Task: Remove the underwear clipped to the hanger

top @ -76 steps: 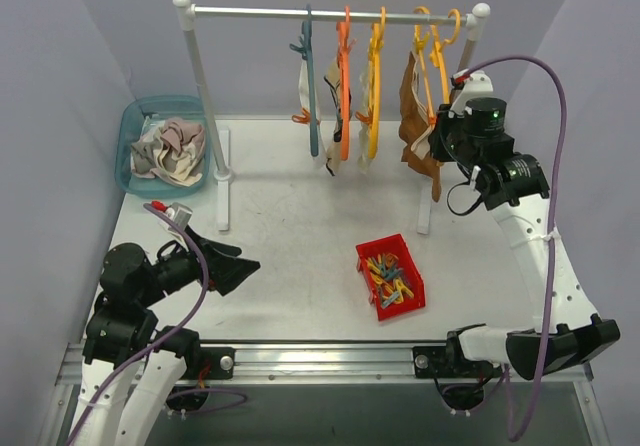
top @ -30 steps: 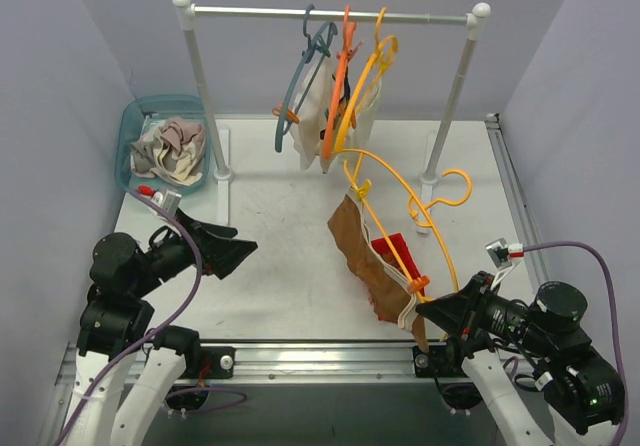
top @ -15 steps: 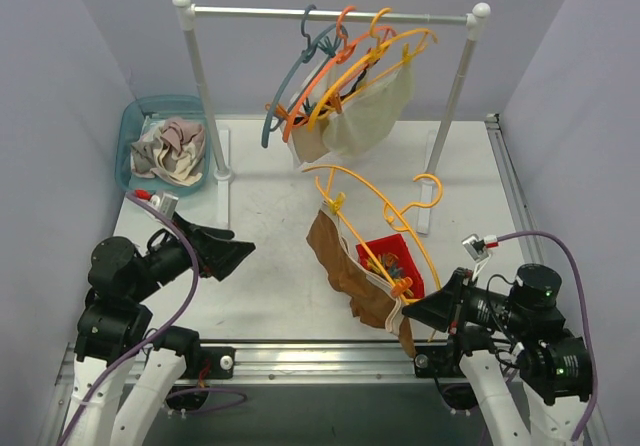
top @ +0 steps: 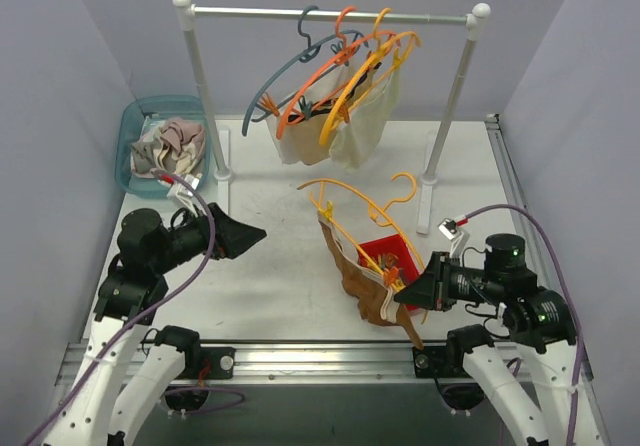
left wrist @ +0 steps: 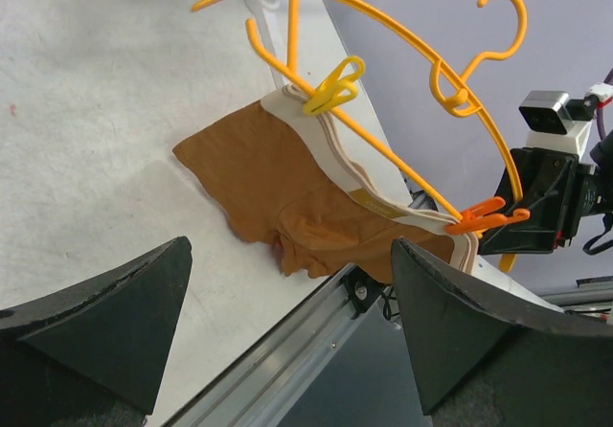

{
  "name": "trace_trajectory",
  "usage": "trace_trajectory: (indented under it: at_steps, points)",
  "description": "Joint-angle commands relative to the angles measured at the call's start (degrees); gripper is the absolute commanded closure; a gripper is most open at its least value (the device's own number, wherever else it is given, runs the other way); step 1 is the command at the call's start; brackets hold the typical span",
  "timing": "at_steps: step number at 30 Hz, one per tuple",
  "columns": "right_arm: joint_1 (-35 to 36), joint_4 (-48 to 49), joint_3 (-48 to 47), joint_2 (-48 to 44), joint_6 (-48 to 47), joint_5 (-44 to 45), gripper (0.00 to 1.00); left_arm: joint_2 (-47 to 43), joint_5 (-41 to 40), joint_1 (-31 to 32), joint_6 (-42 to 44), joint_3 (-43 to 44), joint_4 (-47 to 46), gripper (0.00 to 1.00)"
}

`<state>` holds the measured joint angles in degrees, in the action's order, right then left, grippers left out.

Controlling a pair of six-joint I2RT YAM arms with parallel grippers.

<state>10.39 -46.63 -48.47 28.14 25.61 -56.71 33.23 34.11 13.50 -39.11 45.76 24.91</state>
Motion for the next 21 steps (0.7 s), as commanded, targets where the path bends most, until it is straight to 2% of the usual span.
trace_trajectory:
  at_steps: [1,5,9,13,17,21]
  points:
    - [7.68,7.42,1.18,3.41,1.46,8.34,1.00,4.81,-2.28,2.22,-2.02,1.26,-4.51,0.06]
    - [20.77,10.94,0.66,6.92,4.35,25.54,1.00,11.04,-7.29,6.27,-3.07,3.89,-5.65,0.06]
    - [29.93,14.28,0.57,9.56,6.56,35.85,1.00,15.45,-13.18,10.75,-4.13,5.74,-5.40,0.06]
    - [39.34,17.44,0.22,12.81,8.40,49.72,1.00,20.54,-17.49,13.66,-5.62,5.66,-5.74,0.06]
    - [44.97,20.09,0.66,15.45,9.72,56.33,1.00,22.84,-19.42,14.01,-7.29,5.48,-7.94,0.06]
    - [46.21,24.21,2.59,15.54,10.43,55.48,1.00,24.15,-23.55,14.45,-8.00,5.48,-8.91,0.06]
